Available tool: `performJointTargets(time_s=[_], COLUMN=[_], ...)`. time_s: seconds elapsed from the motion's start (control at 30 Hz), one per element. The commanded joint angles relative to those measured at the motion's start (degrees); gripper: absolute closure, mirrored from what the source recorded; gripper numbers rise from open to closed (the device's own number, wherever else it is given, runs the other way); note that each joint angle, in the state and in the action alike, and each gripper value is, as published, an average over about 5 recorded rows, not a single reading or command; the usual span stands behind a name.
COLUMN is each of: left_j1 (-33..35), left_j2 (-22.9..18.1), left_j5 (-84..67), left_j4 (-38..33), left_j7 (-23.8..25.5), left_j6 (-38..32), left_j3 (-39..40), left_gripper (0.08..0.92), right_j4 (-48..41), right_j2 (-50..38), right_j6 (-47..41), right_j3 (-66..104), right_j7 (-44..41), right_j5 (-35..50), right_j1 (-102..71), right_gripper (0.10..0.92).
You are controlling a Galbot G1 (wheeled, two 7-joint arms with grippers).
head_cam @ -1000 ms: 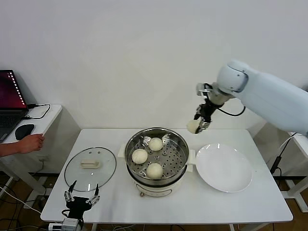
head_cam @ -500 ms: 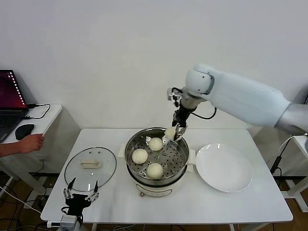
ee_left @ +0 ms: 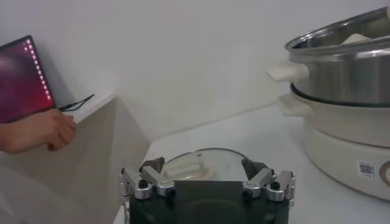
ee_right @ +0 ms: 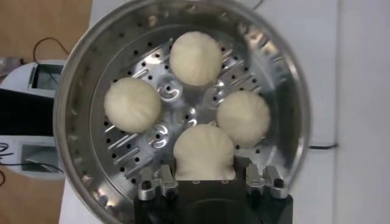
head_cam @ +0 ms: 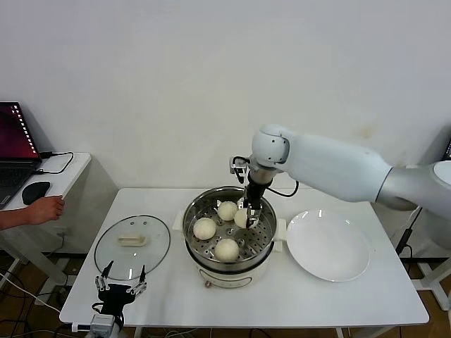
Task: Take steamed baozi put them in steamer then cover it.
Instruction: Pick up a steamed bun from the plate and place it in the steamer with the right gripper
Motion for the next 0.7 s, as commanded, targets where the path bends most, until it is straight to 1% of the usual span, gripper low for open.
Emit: performJointTargets(time_s=[0.03,0.4,0.47,0.53,0.7], left_j1=[-0.01,0.23,0.25,0.26,0.32], left_j2=[0.0,-0.14,-0.16,-0.2,-0.2], left_j5=[-0.03,0.01,0.03,0.06,0.14], left_j4=[-0.03,-0.01,-0.05,-0.11,-0.02], left_j7=[0.05,-0.03,-0.02,0.01,0.05], left_j6=[-0.04,-0.15,-0.15,-0.14,-0.15], left_j3=[0.12,0.31,0.35,0.41,0.48], left_gripper=[0.177,0.177,0.177,0.177,0.177], right_j4=[0.33,0.81,1.15,1.55,4.37], right_j2=[0.26,-0.59,-1.07,-1.67,-5.25], right_j6=[-0.93,-1.27,-1.5,-1.64,-1.65], right_j3=[-0.27,0.96,1.44,2.24,5.74], right_j7=[0.66,2.59,3.18,3.52,3.81], right_j5=[-1.93,-3.5,-3.47,-3.39,-2.63], right_j1=[-2.2,-3.77,-3.96,-3.98,-2.65], right_gripper=[0.44,0.439,0.424,0.383,0.24])
